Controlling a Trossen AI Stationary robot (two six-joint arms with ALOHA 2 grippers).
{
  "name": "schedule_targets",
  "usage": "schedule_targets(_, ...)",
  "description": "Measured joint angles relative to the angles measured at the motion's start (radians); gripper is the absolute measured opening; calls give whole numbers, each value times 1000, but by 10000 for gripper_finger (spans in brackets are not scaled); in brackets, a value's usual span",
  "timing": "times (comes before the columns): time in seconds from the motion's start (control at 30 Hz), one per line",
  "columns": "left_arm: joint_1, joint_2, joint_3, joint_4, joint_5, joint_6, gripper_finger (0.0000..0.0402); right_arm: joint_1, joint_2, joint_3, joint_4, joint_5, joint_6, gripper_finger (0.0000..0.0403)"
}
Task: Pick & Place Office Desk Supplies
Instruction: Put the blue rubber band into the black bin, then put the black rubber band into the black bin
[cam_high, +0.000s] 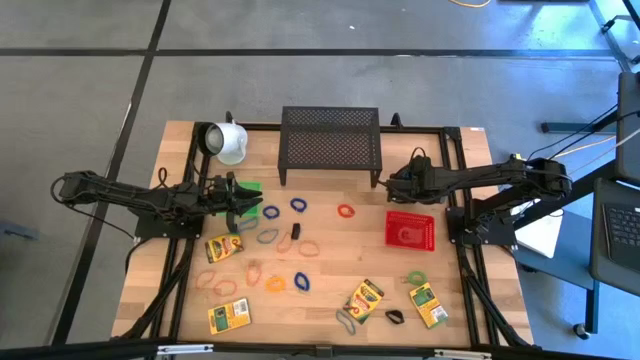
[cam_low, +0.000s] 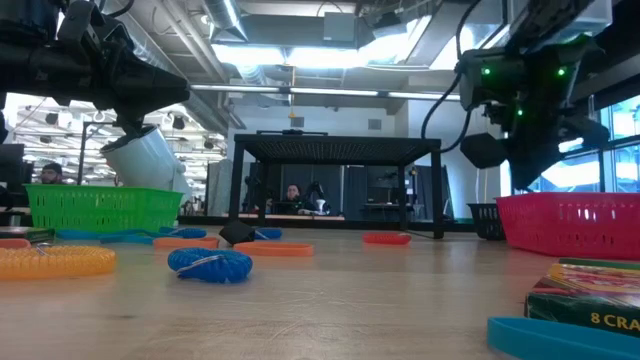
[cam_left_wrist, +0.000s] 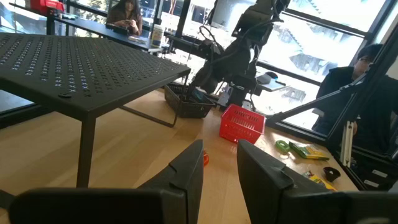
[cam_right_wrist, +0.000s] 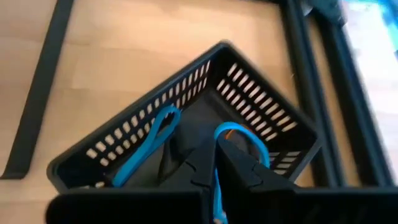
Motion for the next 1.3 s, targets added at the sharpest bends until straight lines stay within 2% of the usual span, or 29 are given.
schedule_targets(0.13,0,0,0,0,0,0,91,0,0,-18,31,-38,0,15)
schedule_targets(0.43,0,0,0,0,0,0,91,0,0,-19,47,-42,0,26)
schedule_targets(0.6,0,0,0,0,0,0,91,0,0,-19,60,-47,-2,75)
schedule_targets(0.83,0,0,0,0,0,0,91,0,0,-19,64,-57,-3,183)
schedule_targets(0.97,0,0,0,0,0,0,91,0,0,-19,64,-61,-3,227)
schedule_targets(1.1,0,0,0,0,0,0,91,0,0,-19,63,-71,-15,246)
schedule_targets(1.3,0,0,0,0,0,0,91,0,0,-19,63,-102,-64,248)
